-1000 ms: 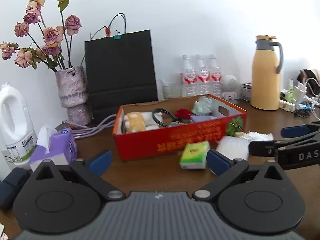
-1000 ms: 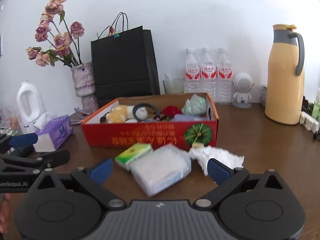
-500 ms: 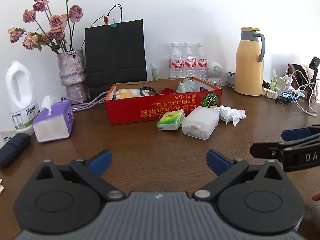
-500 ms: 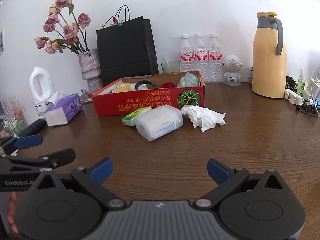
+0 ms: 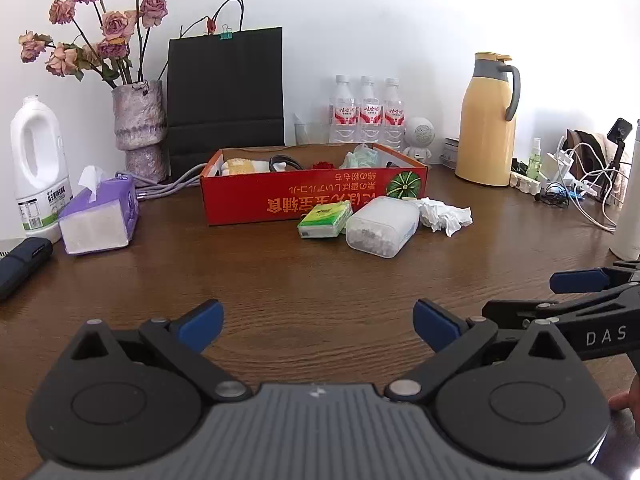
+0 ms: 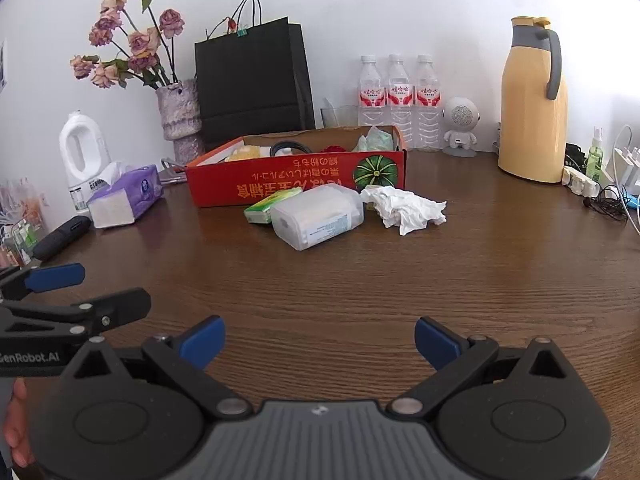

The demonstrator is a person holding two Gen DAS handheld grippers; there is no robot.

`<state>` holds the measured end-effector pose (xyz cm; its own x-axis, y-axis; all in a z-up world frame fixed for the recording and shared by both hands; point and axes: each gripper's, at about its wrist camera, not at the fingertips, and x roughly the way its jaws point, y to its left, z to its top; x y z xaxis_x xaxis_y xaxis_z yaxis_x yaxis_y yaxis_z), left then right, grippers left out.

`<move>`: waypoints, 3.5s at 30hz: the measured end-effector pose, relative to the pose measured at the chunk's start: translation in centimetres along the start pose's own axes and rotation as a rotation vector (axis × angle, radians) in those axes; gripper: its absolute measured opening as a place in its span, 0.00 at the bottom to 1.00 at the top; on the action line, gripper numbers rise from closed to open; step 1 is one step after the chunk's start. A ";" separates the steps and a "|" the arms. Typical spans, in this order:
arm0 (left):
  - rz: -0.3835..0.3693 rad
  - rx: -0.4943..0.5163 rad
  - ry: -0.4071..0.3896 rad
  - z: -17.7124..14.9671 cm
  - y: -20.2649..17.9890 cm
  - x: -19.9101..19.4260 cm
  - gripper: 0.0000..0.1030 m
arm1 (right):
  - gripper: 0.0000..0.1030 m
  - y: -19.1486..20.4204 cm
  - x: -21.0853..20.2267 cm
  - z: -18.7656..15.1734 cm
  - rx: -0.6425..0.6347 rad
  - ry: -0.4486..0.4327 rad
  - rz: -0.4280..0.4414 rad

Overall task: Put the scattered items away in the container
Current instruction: 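Withdraw both tools from the box back over the table, then grasp the green tissue pack with the left gripper while the right gripper grasps the clear plastic box, then carry the tissue pack and plastic box into the cardboard box and open both grippers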

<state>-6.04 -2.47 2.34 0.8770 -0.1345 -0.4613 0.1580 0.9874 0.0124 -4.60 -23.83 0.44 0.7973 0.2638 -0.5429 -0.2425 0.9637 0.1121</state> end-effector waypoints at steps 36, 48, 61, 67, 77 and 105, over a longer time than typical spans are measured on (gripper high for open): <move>-0.151 -0.138 0.160 9.9 6.8 18.3 0.44 | 1.00 -1.3 17.1 9.9 0.198 0.174 0.019; -0.099 -0.216 0.136 8.7 7.7 13.3 0.44 | 0.92 0.8 18.9 10.5 0.265 0.108 -0.156; -0.122 -0.192 0.165 4.7 5.5 8.7 0.45 | 0.83 -3.7 9.1 6.8 0.074 0.193 0.049; -0.104 -0.173 0.168 4.9 4.4 9.4 0.44 | 0.84 -1.6 11.2 7.7 -0.036 0.134 0.033; 0.078 -0.148 0.090 2.7 3.4 4.7 0.44 | 0.63 0.7 8.9 5.8 -0.046 0.135 0.050; 0.248 0.025 -0.458 15.8 3.1 6.9 0.44 | 0.62 1.9 5.3 16.0 -0.020 -0.378 0.014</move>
<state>7.69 -1.68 13.16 0.9972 0.0747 -0.0069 -0.0737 0.9927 0.0954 7.98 -19.92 11.07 0.9405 0.2780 -0.1955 -0.2632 0.9597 0.0987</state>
